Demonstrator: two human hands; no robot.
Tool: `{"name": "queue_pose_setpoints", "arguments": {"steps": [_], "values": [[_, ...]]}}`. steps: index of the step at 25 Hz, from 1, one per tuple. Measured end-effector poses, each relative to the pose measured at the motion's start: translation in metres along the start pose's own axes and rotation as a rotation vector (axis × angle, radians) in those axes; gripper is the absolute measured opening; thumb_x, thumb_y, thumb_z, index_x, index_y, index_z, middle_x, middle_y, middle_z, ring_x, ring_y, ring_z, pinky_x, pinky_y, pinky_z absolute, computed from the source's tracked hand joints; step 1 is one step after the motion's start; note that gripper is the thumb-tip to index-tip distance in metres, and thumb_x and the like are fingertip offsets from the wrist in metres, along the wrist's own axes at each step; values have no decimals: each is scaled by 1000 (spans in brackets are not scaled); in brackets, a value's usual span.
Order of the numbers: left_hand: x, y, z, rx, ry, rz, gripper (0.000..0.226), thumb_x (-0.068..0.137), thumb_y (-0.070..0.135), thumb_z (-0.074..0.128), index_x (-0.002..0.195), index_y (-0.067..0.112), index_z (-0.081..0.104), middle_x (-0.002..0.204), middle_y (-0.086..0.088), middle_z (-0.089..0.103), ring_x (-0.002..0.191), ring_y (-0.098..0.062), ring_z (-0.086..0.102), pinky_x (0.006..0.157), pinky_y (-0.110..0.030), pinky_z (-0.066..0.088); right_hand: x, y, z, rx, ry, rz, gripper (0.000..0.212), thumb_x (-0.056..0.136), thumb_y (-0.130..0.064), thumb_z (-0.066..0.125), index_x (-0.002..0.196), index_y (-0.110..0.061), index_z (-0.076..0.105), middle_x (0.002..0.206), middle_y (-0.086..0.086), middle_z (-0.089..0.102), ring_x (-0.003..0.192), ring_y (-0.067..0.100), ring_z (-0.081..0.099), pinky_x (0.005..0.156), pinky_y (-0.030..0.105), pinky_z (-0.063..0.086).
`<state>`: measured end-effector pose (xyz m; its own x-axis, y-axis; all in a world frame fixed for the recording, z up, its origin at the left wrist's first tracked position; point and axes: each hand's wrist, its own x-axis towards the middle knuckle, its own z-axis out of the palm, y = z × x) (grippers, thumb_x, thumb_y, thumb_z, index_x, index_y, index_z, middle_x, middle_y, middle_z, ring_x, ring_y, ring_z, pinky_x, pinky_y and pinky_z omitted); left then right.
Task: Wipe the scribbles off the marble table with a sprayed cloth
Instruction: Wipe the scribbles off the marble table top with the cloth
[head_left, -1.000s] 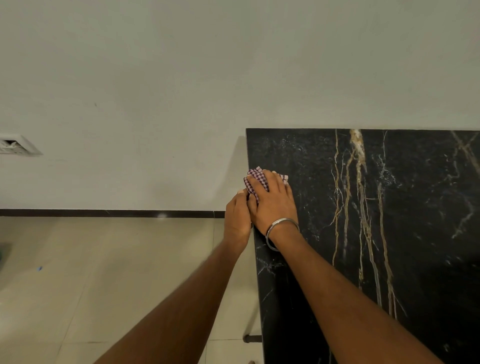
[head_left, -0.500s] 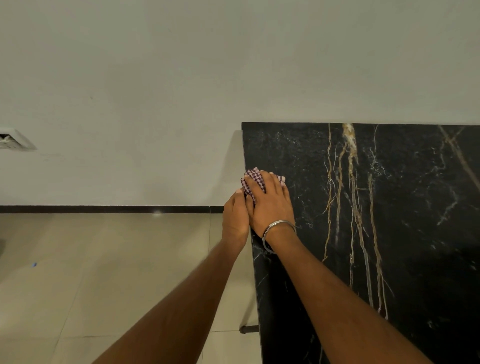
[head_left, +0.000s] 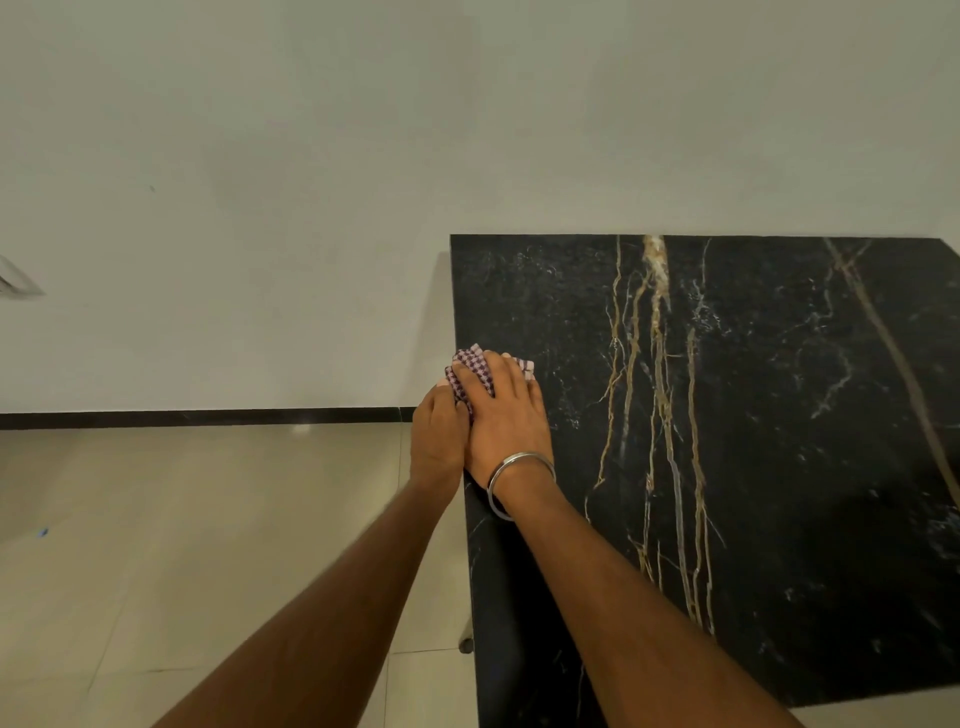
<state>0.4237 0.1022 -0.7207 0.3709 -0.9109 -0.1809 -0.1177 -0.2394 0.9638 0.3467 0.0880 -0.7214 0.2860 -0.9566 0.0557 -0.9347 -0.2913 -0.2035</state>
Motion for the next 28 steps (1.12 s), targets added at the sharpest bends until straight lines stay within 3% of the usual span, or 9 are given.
{"name": "queue_pose_setpoints", "arguments": {"steps": [4,7,9,11,15,20,24,28], "values": [[-15,-4,-2,96,1,31,23,104,14,38,116,6,55,88,15,51,72,4,49,59,4,38,-17,1,-2,-10,-36,-14,64,96,-40,46,150,-35,13,160,2,8,147,26,0,120,47,3],[-26,-6,-3,73,4,11,19,104,15,37,109,12,55,89,10,57,75,1,54,60,2,41,-29,1,-7,6,-25,-24,61,97,-38,43,150,-35,14,160,2,9,148,26,0,120,47,3],[-33,-10,-4,-46,-4,-32,25,105,19,33,105,12,58,96,-2,63,85,-8,60,72,-9,50,-37,1,-8,3,-32,-34,60,97,-39,41,151,-35,14,160,2,9,148,25,0,120,46,3],[-42,-12,-7,-142,-17,-68,35,104,24,30,108,11,62,104,-10,67,97,-20,64,88,-30,54,-45,1,-9,-11,-31,-39,58,98,-41,38,151,-35,14,159,2,10,148,25,1,120,46,3],[-59,-14,-12,-166,-4,-99,38,103,26,30,98,14,66,100,-14,68,98,-28,64,89,-41,52,-64,-1,-12,8,-27,-46,55,99,-42,32,150,-35,15,159,2,11,147,24,2,120,46,3],[-86,-20,-12,-111,23,-87,39,103,27,30,105,10,65,102,-12,68,98,-24,64,90,-38,54,-93,1,-14,14,-24,-71,54,99,-43,32,150,-34,15,158,2,13,147,24,4,120,46,5],[-106,-23,-15,-153,27,-75,37,103,27,31,101,15,66,98,-8,69,94,-19,65,80,-26,54,-107,3,-13,1,-24,-85,53,99,-43,29,150,-34,16,158,2,14,147,24,5,120,46,6],[-119,-29,-17,-145,12,-53,36,104,26,30,99,16,65,96,-8,69,91,-18,65,77,-25,53,-121,1,-11,23,-16,-72,52,99,-44,27,150,-33,18,158,2,15,147,25,6,120,47,7]]}}
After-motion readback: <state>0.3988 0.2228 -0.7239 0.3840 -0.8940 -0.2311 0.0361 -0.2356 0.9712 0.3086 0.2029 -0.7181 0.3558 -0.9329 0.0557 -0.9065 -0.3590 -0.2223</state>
